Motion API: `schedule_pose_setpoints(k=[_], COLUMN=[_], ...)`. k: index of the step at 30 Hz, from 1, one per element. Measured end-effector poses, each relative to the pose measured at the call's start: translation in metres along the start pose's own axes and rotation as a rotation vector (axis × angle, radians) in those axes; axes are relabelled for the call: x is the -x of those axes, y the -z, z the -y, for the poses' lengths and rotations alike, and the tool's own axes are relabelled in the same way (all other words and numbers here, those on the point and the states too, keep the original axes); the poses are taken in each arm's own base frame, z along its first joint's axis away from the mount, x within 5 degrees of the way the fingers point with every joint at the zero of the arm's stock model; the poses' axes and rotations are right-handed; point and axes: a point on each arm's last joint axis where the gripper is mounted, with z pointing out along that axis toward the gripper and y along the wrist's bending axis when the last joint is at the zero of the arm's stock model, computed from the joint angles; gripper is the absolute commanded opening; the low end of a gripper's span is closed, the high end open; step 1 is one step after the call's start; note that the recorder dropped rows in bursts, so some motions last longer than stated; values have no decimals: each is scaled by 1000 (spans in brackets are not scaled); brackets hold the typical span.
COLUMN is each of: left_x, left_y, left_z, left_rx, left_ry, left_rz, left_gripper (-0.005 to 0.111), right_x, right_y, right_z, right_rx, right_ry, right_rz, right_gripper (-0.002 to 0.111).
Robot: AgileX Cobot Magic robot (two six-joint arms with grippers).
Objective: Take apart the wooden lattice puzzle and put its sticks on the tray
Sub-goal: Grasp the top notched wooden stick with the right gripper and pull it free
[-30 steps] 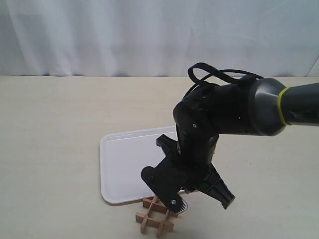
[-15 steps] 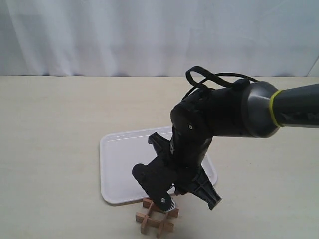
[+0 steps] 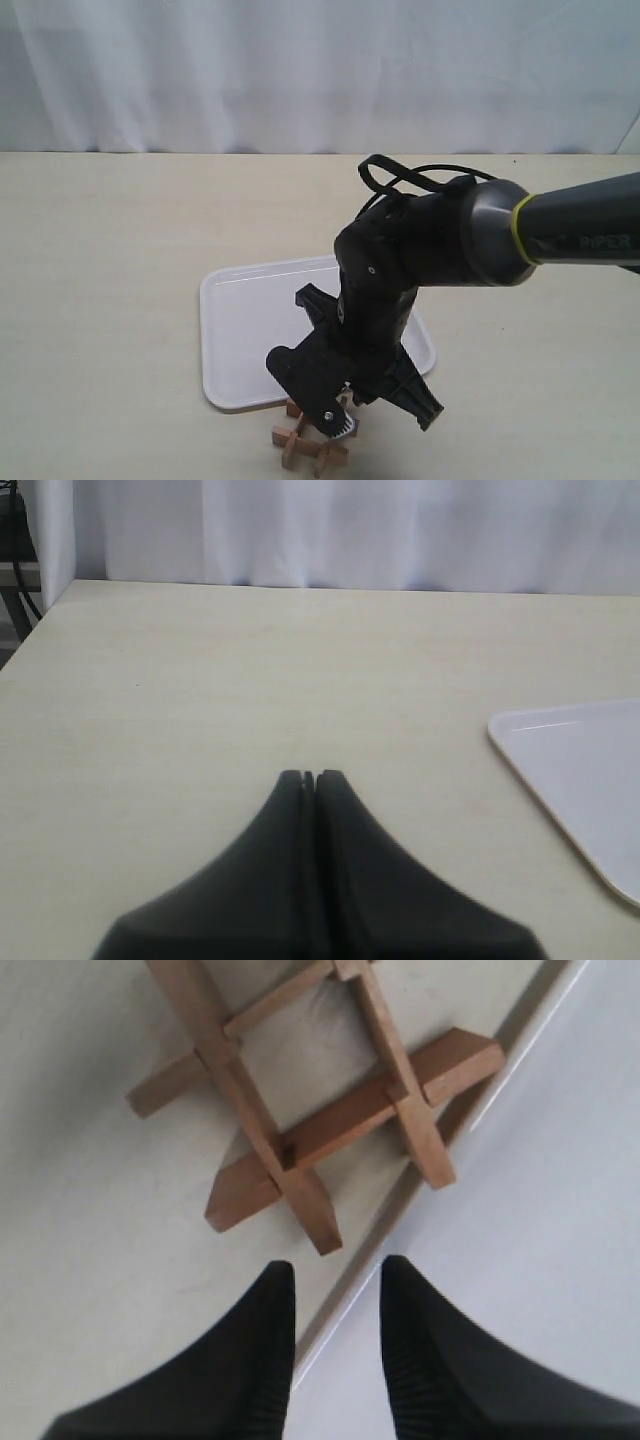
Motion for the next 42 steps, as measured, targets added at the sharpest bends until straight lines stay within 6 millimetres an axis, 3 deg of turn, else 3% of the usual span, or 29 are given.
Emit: schedule_pose_setpoints(k=[9, 17, 30, 36, 42], left_x=[0, 0, 0, 0, 0], left_y=[0, 0, 0, 0, 0], left_z=[0, 0, 0, 0, 0], left_rx=[0, 0, 0, 0, 0], left_ry=[0, 0, 0, 0, 0], left_rz=[0, 0, 0, 0, 0], left_gripper=[0, 0, 0, 0, 0], right_x=[1, 20, 20, 20, 20], right_y=[-1, 1, -7, -8, -8], right_z=[-1, -1, -2, -3, -3], right_rx=[10, 6, 34, 38, 42], right_ry=[-1, 55, 60, 60, 60], right_rz=[2, 6, 2, 1, 1], right_gripper=[29, 29, 29, 6, 5])
